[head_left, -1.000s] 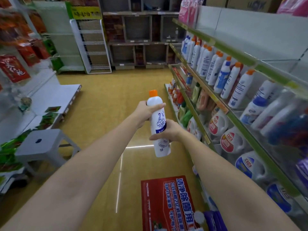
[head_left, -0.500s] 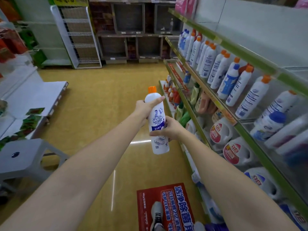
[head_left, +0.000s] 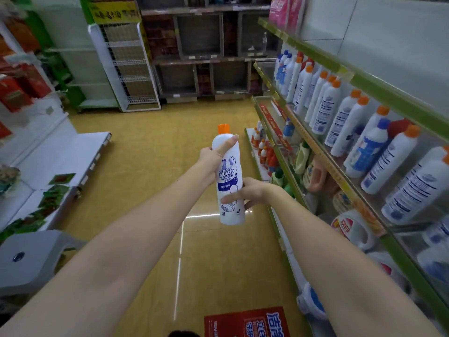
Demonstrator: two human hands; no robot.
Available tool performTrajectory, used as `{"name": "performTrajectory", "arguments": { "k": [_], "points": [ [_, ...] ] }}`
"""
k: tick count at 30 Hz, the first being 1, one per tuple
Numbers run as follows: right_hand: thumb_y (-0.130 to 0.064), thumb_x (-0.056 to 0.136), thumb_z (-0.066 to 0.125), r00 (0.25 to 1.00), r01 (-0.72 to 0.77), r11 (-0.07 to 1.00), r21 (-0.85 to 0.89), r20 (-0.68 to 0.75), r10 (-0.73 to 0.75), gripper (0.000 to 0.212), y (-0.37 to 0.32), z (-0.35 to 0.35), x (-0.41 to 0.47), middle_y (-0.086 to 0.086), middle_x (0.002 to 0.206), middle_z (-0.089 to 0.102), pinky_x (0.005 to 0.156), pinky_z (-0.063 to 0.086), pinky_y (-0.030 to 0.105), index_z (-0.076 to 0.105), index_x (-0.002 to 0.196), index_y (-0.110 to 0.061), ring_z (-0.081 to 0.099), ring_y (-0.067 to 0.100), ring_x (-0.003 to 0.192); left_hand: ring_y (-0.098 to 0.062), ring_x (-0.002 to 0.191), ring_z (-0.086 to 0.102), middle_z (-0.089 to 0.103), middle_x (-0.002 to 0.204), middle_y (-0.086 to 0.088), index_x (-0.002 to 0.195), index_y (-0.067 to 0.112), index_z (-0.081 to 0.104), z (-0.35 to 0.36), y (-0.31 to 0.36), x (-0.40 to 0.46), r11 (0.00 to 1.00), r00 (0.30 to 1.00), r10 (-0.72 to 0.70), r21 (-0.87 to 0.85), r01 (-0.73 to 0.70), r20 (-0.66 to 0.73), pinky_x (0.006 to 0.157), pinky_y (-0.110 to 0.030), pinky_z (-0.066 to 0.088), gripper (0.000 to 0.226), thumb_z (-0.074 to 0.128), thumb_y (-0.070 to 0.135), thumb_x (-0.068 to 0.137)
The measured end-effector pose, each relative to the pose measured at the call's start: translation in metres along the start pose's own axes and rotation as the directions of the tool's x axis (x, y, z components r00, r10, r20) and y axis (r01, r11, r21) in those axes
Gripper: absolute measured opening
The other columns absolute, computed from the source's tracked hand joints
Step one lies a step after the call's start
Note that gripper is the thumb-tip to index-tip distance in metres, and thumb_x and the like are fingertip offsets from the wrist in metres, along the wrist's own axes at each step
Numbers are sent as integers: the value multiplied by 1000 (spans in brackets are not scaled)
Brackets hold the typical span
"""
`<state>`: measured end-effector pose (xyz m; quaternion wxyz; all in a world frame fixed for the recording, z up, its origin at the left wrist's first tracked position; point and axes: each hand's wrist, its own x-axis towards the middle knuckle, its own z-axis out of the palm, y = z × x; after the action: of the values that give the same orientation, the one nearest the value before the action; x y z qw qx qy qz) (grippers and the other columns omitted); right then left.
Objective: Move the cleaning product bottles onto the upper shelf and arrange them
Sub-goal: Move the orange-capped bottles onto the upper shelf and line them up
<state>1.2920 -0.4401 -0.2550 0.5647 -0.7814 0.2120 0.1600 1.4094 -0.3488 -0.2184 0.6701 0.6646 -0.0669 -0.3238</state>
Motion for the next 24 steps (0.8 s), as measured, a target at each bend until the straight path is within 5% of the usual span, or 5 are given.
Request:
{"name": "performTrajectory", "arguments": {
  "k": [4,12,18,24],
  "points": [
    [-24,78,87,1000,6,999,40,26,-7,51,-16,-16,32,-1,111,76,79,60,33,63,123,-20,72,18,101,-30,86,74,75,100,-16,123,4,52,-6,16,38,999,1000,-9,-38,9,2,77,-44,61,93,89,59,59],
    [-21,75,85,995,49,998,30,-85,-47,38,-53,-49,115,1,97,79,65,61,33,69,109,-17,75,20,88,-30,90,74,74,104,-16,130,5,49,-25,53,136,1000,995,-29,0,29,98,74,-42,61,102,86,67,57],
    [-19,66,81,986,-6,990,142,-161,29,52,-82,-88,196,9,101,78,83,63,46,67,115,-11,75,29,94,-30,94,73,73,108,-18,125,0,50,-36,97,230,999,969,-25,50,13,246,77,-44,61,73,81,47,78],
    [-18,64,74,990,-105,928,357,-51,132,62,-117,-133,254,13,116,74,101,53,50,60,124,-14,69,35,114,-31,97,69,72,106,-17,117,1,59,-38,137,323,976,916,-91,218,4,390,90,-51,56,40,69,31,93]
  ]
}}
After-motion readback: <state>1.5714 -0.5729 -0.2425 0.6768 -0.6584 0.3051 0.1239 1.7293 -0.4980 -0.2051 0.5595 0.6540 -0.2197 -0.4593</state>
